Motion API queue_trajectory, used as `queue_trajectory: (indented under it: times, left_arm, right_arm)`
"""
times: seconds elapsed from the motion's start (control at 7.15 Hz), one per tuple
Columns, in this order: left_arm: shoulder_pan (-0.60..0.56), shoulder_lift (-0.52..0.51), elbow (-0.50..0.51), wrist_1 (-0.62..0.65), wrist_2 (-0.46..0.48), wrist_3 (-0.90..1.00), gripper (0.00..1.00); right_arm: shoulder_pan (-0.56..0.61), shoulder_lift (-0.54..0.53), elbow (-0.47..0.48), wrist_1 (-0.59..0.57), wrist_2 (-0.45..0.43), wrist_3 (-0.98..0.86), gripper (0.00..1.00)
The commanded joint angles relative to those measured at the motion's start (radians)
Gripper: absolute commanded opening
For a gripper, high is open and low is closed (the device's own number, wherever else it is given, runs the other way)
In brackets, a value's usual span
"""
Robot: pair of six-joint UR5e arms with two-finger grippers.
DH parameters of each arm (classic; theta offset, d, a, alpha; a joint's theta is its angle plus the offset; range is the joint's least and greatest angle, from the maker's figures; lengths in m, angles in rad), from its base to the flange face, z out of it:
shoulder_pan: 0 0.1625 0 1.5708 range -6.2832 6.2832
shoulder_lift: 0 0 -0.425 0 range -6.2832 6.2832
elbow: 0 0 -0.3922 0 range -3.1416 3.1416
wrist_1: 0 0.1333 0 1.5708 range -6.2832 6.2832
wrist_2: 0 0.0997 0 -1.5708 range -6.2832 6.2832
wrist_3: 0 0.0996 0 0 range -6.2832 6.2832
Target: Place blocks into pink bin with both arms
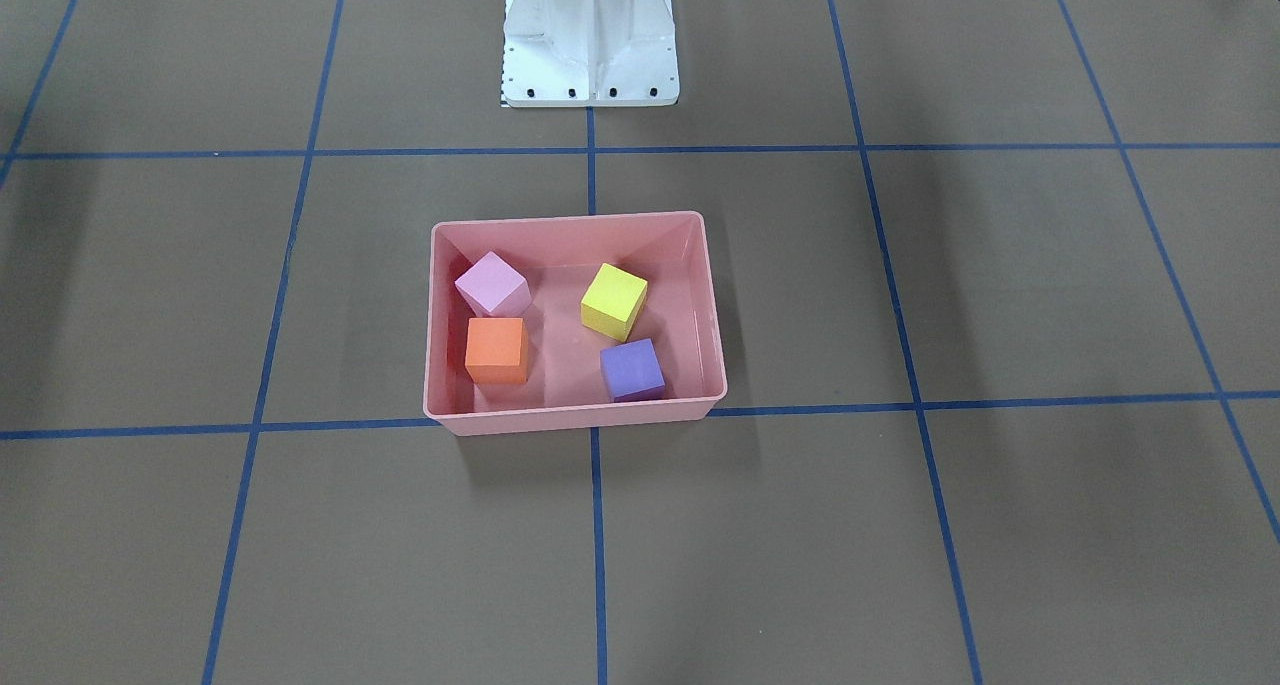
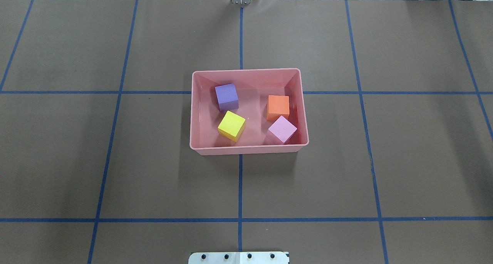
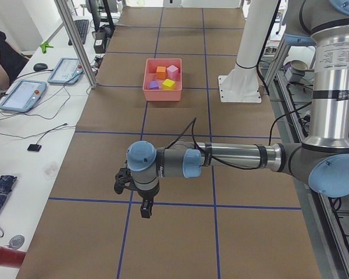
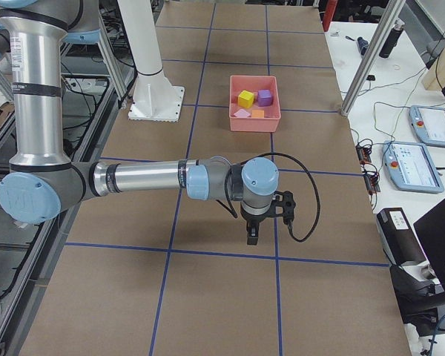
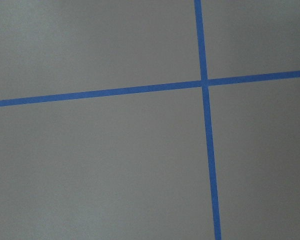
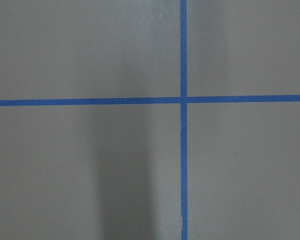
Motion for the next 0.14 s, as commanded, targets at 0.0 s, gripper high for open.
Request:
queue_trajectory:
  times: [0.0]
  left_arm:
    - [0.0, 0.0, 0.0, 0.0, 0.0, 0.0, 1.0]
  right_arm:
    - [0.0, 0.002, 0.0, 0.0, 0.001, 0.0, 1.0]
